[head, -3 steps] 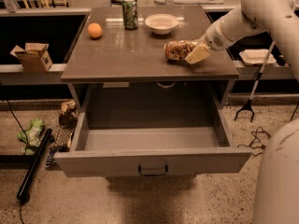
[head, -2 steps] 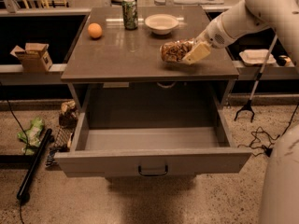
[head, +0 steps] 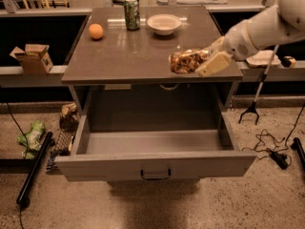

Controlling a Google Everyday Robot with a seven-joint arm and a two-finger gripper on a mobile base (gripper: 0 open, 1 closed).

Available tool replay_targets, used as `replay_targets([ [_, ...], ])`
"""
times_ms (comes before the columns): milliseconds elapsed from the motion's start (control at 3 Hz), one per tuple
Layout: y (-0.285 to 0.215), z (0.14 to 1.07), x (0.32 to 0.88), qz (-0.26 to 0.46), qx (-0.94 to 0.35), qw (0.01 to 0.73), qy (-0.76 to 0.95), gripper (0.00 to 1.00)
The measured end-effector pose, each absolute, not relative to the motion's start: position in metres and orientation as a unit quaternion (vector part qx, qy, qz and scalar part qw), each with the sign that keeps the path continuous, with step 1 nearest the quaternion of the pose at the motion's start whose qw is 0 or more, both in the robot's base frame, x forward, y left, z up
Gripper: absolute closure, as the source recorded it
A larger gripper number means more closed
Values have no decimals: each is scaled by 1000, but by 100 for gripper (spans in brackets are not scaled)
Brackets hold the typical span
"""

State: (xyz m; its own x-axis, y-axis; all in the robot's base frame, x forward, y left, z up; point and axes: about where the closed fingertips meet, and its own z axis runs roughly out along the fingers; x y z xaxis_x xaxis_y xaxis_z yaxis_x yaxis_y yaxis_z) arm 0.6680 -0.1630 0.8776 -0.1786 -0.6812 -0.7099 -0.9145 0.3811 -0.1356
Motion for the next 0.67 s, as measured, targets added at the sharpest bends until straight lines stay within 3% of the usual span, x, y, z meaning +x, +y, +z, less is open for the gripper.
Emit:
replay_targets([
  [667,-171,850,627,202,-527,363,741,100],
])
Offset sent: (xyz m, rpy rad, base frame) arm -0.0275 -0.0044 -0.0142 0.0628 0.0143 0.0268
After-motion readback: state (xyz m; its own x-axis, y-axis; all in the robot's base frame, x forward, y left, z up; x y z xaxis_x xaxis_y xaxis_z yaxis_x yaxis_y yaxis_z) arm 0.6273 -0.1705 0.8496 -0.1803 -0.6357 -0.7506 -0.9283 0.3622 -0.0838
